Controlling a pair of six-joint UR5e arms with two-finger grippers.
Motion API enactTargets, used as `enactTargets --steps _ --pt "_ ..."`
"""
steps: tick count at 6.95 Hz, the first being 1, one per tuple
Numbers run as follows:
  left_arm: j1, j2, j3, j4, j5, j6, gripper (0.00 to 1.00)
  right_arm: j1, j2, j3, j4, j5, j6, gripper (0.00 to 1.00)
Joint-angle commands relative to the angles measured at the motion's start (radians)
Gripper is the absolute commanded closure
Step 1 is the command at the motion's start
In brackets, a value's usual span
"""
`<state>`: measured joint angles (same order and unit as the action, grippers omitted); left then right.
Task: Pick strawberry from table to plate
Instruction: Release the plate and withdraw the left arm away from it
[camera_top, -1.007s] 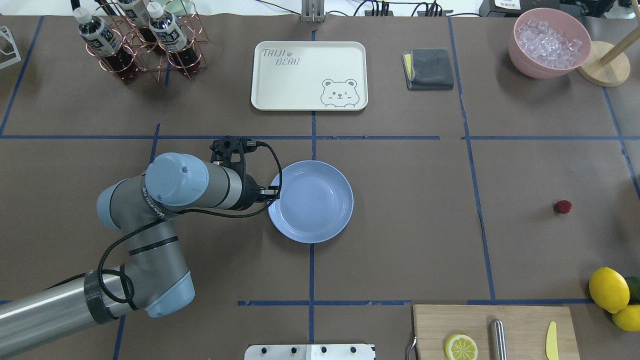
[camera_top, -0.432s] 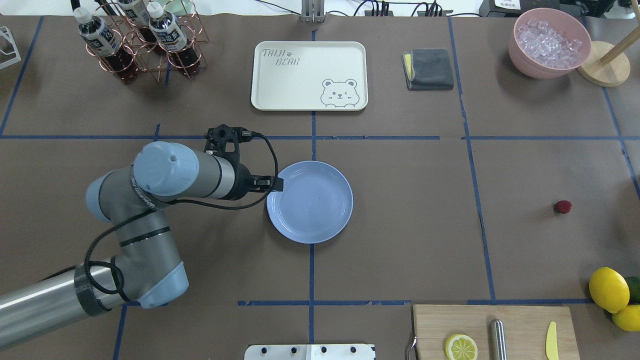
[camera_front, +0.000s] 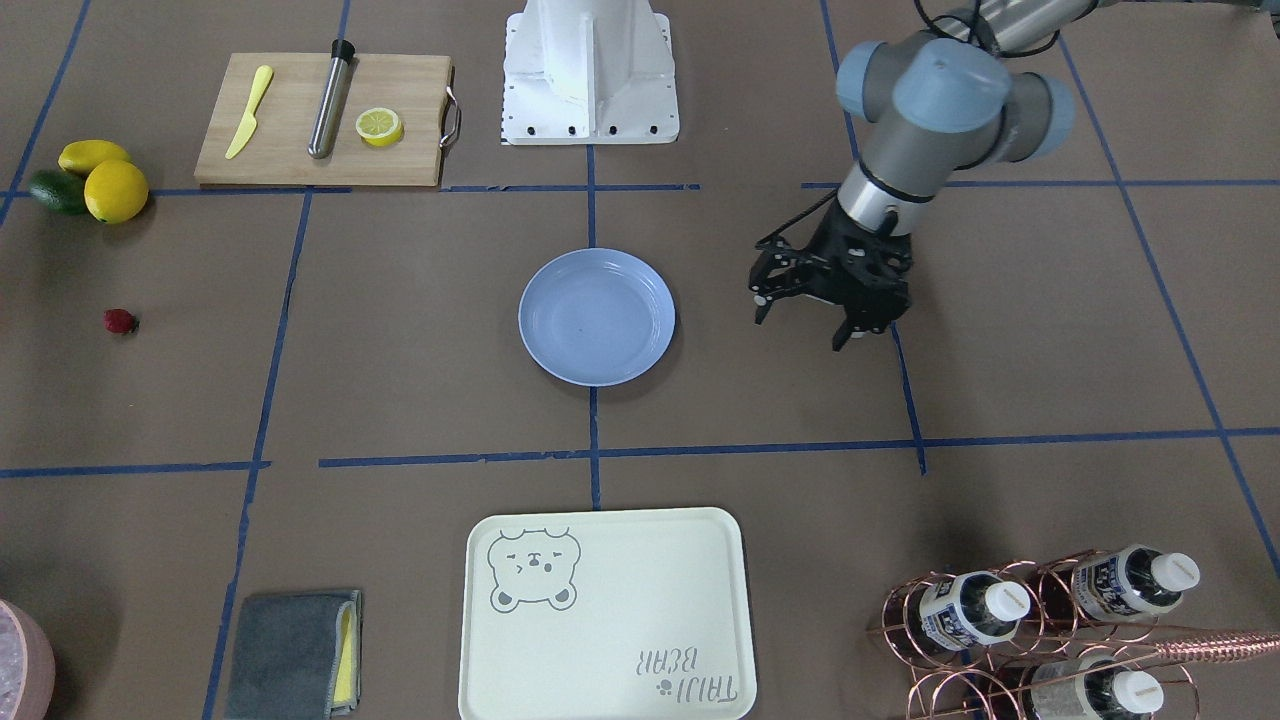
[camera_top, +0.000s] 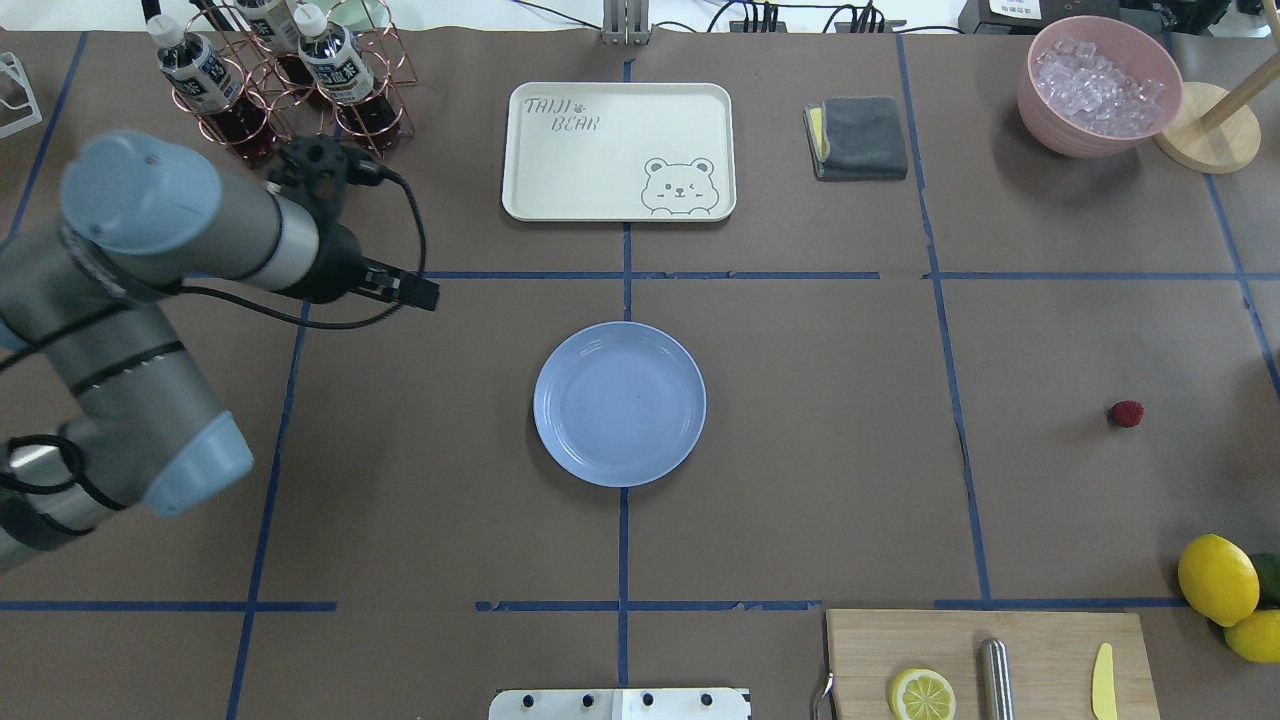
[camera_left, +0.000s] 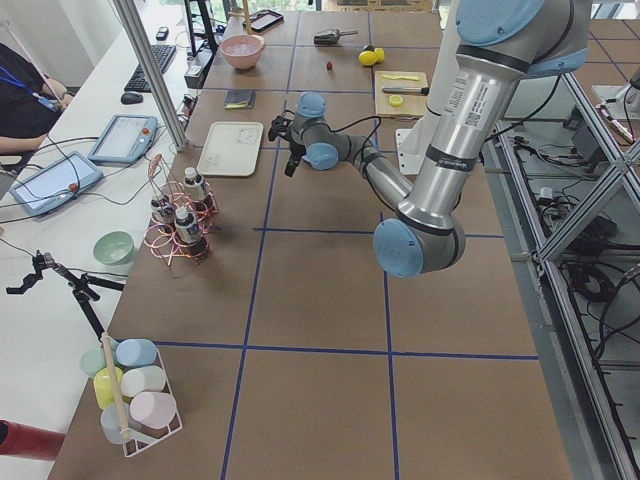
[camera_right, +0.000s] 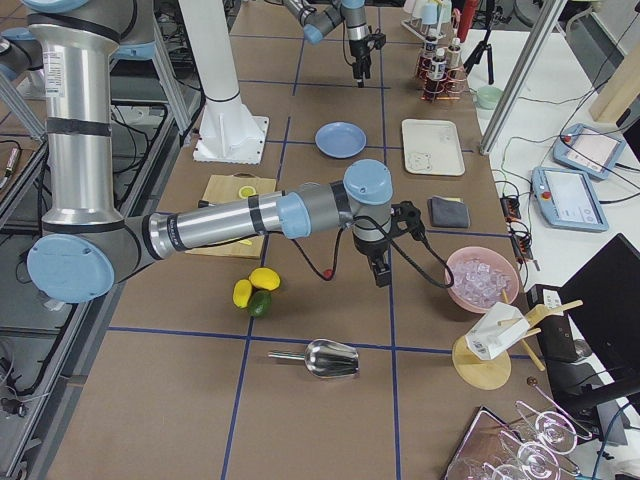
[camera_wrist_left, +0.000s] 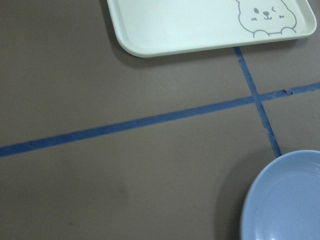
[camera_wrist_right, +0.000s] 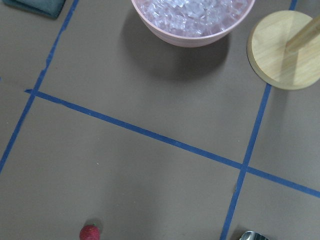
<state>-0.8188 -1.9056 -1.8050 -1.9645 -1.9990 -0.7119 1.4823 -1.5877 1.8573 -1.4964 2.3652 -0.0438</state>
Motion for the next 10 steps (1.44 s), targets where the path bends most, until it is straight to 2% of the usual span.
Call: enactTargets --steps 1,2,3,4,6,7,8,9,10 --pt "-0.328 0.174 -0.013 0.030 -0.134 0.361 0.00 -0.026 0.009 0.008 0.019 0.006 0.004 0.00" --pt "-0.436 0.228 0.018 0.071 -0.182 0.513 0.00 -0.037 0.011 0.011 0.021 0.006 0.010 0.00" --pt "-0.556 0.221 0.060 0.289 -0.207 0.588 0.00 -0.046 0.018 0.013 0.019 0.006 0.018 0.00" --pt "-0.618 0.189 0.064 0.497 -0.231 0.632 0.00 -0.087 0.021 0.045 0.021 0.003 0.089 0.00" --pt "-0.768 0.290 0.104 0.509 -0.239 0.942 0.00 -0.175 0.034 0.095 0.021 -0.012 0.237 0.00" --pt "-0.805 0.372 0.099 0.486 -0.260 0.948 0.00 -0.235 0.032 0.115 0.021 -0.055 0.322 0.00" --pt "-0.806 0.402 0.107 0.448 -0.349 0.947 0.00 -0.334 0.026 0.150 0.021 -0.151 0.454 0.00" --pt "-0.806 0.408 0.104 0.440 -0.359 0.944 0.00 -0.409 -0.009 0.154 0.086 -0.209 0.540 0.00" --pt "-0.806 0.405 0.101 0.440 -0.359 0.944 0.00 -0.465 -0.087 0.142 0.243 -0.243 0.623 0.00"
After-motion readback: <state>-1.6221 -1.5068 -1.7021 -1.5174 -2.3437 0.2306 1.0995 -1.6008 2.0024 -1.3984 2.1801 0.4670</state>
